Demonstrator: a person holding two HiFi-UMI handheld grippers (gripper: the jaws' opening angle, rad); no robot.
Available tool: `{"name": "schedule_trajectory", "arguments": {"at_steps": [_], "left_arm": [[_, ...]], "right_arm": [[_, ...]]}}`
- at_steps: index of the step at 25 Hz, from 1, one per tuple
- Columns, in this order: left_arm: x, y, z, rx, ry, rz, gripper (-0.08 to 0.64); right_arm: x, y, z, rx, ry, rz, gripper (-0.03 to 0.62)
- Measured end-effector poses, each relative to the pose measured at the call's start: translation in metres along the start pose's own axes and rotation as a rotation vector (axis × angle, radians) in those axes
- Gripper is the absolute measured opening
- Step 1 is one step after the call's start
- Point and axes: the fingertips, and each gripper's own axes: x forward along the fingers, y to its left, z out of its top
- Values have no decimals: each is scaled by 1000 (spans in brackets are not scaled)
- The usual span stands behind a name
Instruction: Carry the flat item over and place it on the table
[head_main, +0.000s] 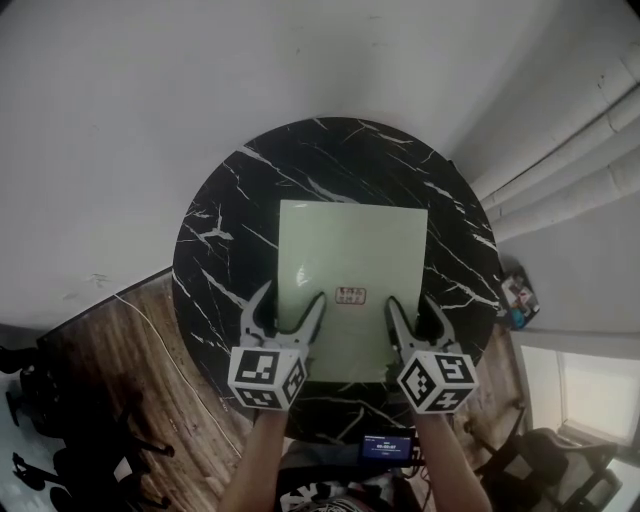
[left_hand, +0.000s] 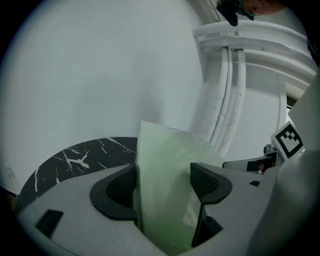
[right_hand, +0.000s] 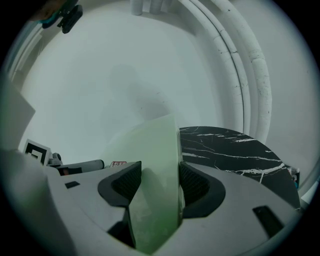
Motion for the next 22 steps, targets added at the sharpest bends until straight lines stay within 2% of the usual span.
{"name": "schedule_trajectory", "arguments": {"at_steps": [11,18,22], "left_arm": [[24,10,-34,-36,104,28,351],[38,11,-43,1,179,51,342],[42,12,-49,-18,214,67,339]], "right_arm": [[24,-17,-26,10,77,7,229],[32,-26,-38,18,112,5,229],[37,-30,-41,26,130,6,229]]}}
